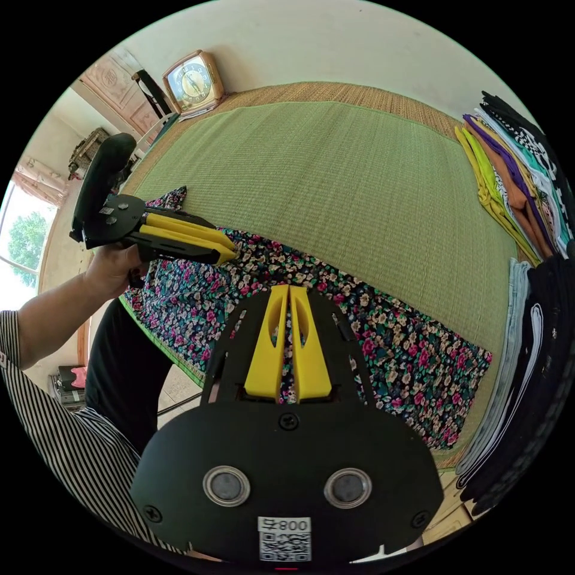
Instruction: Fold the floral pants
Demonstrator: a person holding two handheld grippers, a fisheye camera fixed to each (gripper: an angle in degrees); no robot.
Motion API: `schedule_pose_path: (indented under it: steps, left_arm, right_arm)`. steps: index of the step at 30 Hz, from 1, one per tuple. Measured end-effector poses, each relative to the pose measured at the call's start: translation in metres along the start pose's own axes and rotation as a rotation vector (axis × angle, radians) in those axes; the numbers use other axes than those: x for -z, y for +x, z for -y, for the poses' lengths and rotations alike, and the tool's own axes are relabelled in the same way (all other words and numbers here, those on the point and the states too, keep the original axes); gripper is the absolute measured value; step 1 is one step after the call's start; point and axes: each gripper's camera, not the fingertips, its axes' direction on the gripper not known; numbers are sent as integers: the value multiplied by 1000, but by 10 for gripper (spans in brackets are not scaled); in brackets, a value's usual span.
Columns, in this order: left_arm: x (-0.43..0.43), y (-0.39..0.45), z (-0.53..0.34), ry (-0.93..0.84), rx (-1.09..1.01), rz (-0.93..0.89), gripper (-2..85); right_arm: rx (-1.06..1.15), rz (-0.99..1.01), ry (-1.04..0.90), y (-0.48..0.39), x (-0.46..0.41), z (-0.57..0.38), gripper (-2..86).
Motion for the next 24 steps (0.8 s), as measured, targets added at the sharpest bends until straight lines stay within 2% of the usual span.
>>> schedule_pose_path:
  steps: [7, 11, 16, 19, 24]
  left_arm:
    - [-19, 13, 31, 56, 9, 23, 6]
    - [-26, 14, 48, 106, 23, 20, 5]
    - [-62, 7, 78, 64, 49, 44, 8]
    - [-84, 0, 89, 40, 92, 14, 12]
    - [-92, 8, 102, 118, 101, 6, 22]
  right_arm:
    - [-10, 50, 17, 17, -4, -13, 8]
    - [12, -5, 41, 19, -5, -15, 11]
    - [29, -72, 28, 26, -20, -10, 18]
    - [9, -46, 16, 35, -31, -9, 22]
    - [-30, -46, 37, 55, -16, -30, 36]
